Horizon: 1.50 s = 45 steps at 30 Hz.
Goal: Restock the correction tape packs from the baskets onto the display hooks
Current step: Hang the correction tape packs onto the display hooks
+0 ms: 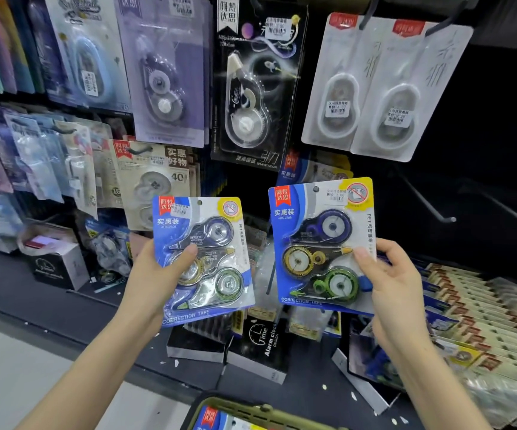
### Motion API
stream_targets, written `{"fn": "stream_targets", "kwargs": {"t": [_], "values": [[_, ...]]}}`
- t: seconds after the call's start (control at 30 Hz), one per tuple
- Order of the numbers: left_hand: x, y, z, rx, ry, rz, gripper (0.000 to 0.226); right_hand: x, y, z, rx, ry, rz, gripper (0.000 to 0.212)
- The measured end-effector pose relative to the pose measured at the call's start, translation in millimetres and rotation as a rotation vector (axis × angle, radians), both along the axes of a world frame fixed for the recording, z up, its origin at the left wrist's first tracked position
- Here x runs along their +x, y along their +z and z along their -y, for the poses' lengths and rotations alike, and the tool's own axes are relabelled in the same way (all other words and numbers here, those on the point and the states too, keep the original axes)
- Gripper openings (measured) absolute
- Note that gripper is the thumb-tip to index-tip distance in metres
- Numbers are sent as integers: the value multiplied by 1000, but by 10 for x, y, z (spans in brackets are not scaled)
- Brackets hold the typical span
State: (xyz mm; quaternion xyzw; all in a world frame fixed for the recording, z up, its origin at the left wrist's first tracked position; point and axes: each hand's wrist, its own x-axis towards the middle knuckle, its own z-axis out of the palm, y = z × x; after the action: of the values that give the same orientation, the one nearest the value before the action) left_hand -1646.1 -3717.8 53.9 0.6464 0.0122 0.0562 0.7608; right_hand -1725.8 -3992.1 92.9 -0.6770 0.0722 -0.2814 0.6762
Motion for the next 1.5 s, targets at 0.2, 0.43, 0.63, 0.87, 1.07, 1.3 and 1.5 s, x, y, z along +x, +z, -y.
{"fn": "stream_targets", "kwargs": {"t": [0.2, 0.43, 0.63, 0.87, 1.07, 1.3, 1.5], "values": [[-12, -1, 11, -1, 5, -22, 24, 148, -41, -60, 41, -30, -35, 8], [31, 19, 33, 25, 12, 9, 27, 854, -209, 106, 190, 16, -154, 21], [115, 3, 63, 67, 40, 71, 31, 1451, -196, 196, 283, -67, -142, 20], [154, -8, 103, 169, 39, 64, 32, 1804, -200, 328, 254, -102, -225, 17], [101, -17, 181, 142, 4, 24, 27, 1468, -404, 294, 17, -220, -375, 48], [-106, -15, 403, 150, -262, 12, 43, 587, -338, -230, 129, 460, -356, 46], [-168, -168, 650, 382, -457, 63, 30, 181, -315, -184, 138, 312, -113, 44]]}}
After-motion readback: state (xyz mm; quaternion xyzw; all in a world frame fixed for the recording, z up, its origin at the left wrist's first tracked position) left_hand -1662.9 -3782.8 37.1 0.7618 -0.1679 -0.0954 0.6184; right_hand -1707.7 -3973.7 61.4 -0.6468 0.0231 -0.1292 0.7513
